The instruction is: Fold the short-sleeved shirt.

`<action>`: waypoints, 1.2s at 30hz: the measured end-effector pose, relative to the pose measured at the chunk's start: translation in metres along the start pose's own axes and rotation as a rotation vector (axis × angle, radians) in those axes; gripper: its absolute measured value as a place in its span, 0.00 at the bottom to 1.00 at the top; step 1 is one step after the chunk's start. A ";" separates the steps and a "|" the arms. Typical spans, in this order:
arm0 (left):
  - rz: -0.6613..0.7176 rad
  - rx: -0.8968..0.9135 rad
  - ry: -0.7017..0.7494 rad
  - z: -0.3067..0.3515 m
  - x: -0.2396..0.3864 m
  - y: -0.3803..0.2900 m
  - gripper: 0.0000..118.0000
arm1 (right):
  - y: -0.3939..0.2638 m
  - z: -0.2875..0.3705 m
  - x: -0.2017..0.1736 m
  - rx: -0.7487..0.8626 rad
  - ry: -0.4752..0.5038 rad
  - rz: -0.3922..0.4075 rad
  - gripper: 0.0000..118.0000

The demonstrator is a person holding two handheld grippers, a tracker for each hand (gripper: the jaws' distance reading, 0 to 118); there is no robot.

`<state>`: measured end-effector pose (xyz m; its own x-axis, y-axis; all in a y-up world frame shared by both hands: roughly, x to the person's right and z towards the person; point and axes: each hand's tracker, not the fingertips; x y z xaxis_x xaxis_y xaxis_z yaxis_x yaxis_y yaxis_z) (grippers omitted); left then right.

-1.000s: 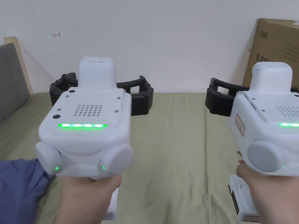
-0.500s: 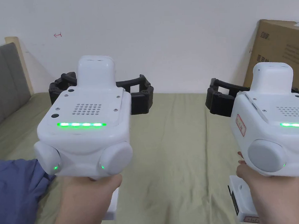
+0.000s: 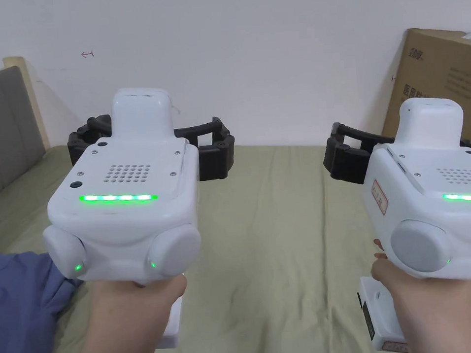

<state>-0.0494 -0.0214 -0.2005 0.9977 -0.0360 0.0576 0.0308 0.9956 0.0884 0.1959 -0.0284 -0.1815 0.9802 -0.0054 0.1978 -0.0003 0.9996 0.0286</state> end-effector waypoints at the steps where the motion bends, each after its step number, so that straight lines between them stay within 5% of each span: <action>1: -0.001 0.002 0.002 0.000 0.000 0.000 1.00 | -0.001 -0.001 0.000 -0.001 0.000 -0.001 0.96; 27: 0.002 -0.032 -0.019 -0.008 0.004 -0.007 0.99 | -0.014 0.000 0.004 0.022 0.006 0.030 0.95; 29: -0.001 -0.033 -0.016 -0.005 0.002 -0.008 0.88 | -0.015 0.003 0.006 0.034 0.004 0.019 0.87; 32: -0.030 -0.053 -0.020 -0.007 0.001 -0.010 0.26 | -0.019 0.000 0.008 0.020 -0.013 0.019 0.07; 33: -0.064 -0.076 0.015 -0.010 0.003 -0.011 0.06 | -0.022 -0.002 0.010 -0.003 -0.028 0.016 0.01; 36: -0.046 -0.074 -0.072 -0.007 -0.001 -0.017 0.04 | -0.025 -0.002 0.018 -0.043 -0.019 -0.026 0.01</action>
<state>-0.0509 -0.0374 -0.2090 0.9883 -0.0850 0.1270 0.0832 0.9964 0.0191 0.2137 -0.0538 -0.1812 0.9760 -0.0311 0.2158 0.0336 0.9994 -0.0078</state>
